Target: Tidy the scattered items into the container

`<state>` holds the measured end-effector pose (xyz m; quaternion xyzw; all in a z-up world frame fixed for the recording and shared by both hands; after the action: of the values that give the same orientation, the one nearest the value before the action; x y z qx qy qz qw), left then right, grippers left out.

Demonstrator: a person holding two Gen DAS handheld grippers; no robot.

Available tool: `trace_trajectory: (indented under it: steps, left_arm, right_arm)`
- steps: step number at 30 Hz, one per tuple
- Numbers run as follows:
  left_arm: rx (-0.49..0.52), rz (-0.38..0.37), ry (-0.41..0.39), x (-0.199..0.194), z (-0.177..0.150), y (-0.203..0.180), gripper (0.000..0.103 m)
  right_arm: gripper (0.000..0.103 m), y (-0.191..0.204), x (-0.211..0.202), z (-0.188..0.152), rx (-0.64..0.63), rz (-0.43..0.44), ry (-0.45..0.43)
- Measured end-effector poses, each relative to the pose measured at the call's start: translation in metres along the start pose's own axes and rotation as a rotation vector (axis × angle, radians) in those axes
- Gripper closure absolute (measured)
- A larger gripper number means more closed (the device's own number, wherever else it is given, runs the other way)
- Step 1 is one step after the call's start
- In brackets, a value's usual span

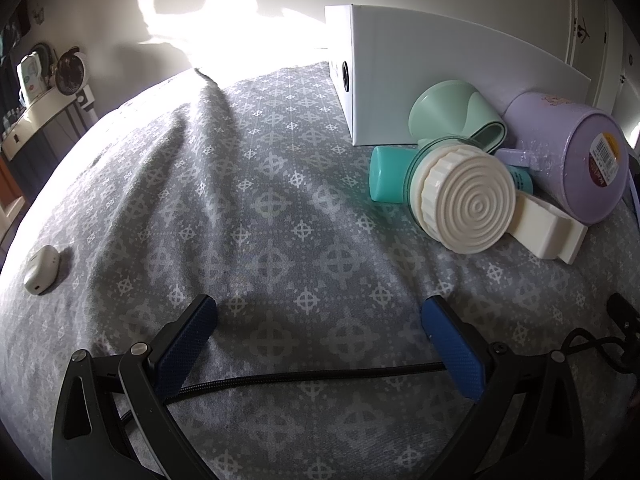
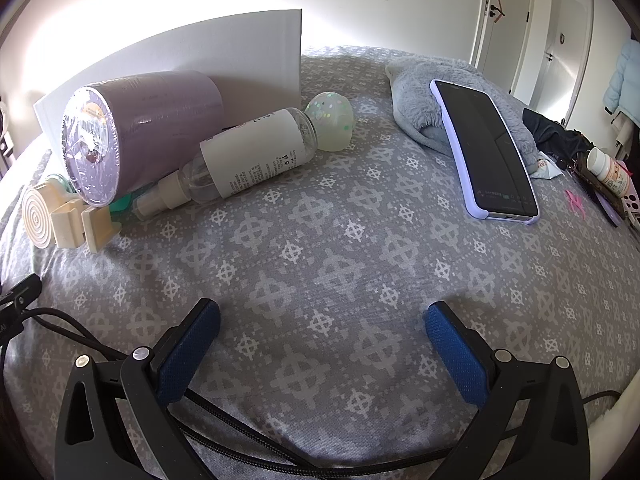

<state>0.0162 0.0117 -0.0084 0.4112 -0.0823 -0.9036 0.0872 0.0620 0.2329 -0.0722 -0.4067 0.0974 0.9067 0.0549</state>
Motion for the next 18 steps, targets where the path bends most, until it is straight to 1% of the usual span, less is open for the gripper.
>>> trace_trajectory:
  steps: [7, 14, 18]
  left_arm:
    - [0.003, 0.015, 0.010, 0.001, 0.002, 0.005, 0.000]
    - [0.000, 0.027, 0.021, 0.011, 0.008, 0.010, 0.000]
    - [-0.002, 0.036, 0.057, 0.014, 0.018, 0.014, 0.000]
  right_arm:
    - [0.000, 0.000, 0.000, -0.001, 0.000, 0.000, 0.000]
    - [0.000, -0.001, 0.000, -0.002, 0.000, 0.000, -0.001]
    - [0.000, 0.000, 0.000, -0.002, -0.001, -0.001, -0.001]
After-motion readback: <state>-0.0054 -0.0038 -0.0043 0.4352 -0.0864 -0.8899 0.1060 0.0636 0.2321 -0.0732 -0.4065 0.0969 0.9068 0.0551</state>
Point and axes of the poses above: each gripper's, at about its wrist camera, not at the fingertips, and x roughly the way its jaws point, y to its left, z to its top, the point moved 1 cm from there along x, roughly the way its jaws point, and after that the axes turned 13 degrees about z, right-handed, at the moved point
